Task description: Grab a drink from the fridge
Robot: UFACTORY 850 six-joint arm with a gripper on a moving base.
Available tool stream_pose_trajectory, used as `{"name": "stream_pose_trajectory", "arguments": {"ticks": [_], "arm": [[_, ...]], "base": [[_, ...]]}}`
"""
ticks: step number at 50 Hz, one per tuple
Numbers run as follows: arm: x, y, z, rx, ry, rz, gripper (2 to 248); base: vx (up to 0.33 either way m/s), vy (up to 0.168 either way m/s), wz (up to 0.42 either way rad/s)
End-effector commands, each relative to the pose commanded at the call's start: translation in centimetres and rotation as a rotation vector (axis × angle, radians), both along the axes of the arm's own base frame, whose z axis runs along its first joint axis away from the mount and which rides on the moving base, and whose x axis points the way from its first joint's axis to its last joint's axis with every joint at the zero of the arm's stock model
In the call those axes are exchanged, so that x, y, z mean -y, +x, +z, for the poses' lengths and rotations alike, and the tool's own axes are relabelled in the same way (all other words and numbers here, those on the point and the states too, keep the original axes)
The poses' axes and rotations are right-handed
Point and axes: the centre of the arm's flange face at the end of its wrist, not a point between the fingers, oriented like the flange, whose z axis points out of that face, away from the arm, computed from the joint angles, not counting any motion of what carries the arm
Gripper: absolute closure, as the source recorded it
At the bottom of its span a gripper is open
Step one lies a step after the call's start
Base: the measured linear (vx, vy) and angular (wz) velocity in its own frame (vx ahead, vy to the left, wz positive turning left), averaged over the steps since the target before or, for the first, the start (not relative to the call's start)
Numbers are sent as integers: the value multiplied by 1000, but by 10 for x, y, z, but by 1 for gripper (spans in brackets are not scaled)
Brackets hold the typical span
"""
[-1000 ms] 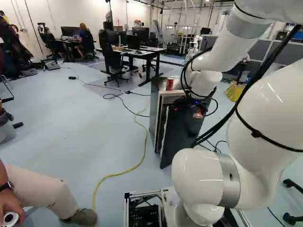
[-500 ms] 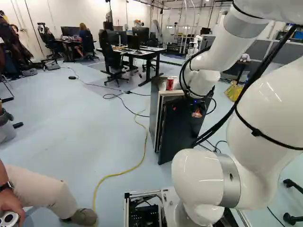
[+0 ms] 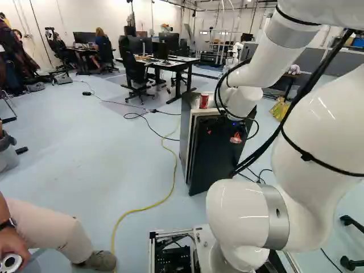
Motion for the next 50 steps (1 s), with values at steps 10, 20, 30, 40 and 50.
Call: {"name": "stream_pose_trajectory", "arguments": {"ticks": [10,20,30,40,50], "arm": [[3,8,-10,-2,-15,2,3],[7,15,-21,-2,-32,3,3],[11,23,-31,4,-52,5,3],[14,31,-41,14,-73,6,3],[18,37,-47,35,-97,5,3]], "base": [[0,0,0],[0,0,0],[0,0,0],[0,0,0],[0,0,0]]}}
